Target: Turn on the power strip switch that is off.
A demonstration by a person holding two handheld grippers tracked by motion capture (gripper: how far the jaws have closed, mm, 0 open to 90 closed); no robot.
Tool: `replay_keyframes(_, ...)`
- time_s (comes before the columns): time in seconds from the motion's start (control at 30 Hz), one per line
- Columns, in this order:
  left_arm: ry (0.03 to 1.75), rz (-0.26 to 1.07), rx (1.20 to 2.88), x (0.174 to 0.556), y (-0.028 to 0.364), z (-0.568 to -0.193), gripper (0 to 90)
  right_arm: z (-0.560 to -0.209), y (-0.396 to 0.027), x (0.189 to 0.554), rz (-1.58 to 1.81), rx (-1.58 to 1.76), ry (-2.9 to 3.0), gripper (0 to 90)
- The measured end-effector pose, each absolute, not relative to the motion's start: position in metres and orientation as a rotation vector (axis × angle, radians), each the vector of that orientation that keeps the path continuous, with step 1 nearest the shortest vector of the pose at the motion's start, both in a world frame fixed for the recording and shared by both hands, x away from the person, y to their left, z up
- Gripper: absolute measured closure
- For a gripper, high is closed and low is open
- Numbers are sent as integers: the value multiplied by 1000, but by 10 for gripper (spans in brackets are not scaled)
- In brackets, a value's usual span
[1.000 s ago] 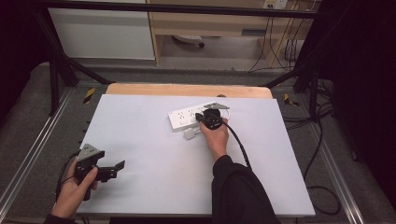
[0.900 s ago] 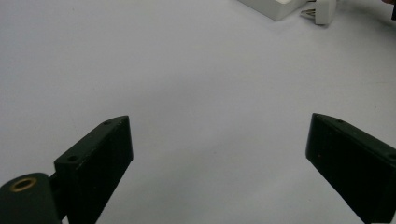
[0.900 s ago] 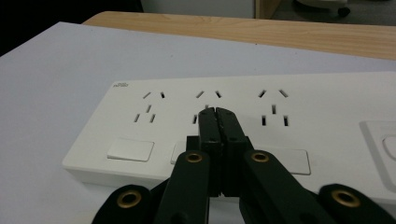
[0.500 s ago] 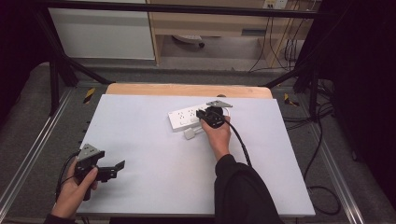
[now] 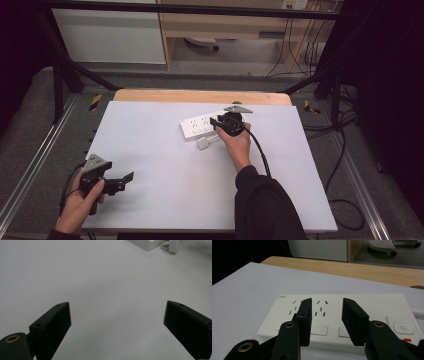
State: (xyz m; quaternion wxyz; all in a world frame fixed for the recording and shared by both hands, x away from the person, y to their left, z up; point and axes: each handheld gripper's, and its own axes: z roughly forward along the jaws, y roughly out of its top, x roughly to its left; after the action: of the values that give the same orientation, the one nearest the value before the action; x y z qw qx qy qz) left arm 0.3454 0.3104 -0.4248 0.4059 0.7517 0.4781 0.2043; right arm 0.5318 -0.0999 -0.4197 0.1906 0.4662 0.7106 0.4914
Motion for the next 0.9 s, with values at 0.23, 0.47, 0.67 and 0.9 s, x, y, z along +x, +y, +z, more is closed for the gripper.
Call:
replay_keyframes(0.23,1210,520,1897,346,310,-425,74,-412,-105,529,1376,1327,2004,439)
replay_keyframes(0.47,1209,519,1899,345,310,-425,75,-402,-111,525,1381,1332,2008,352)
replay_keyframes(0.67,1213,521,1894,346,310,-425,75,-397,-116,523,1380,1339,2008,287)
replay_keyframes(0.9,1216,521,1892,346,311,-425,75,-390,-120,520,1365,1353,2010,139)
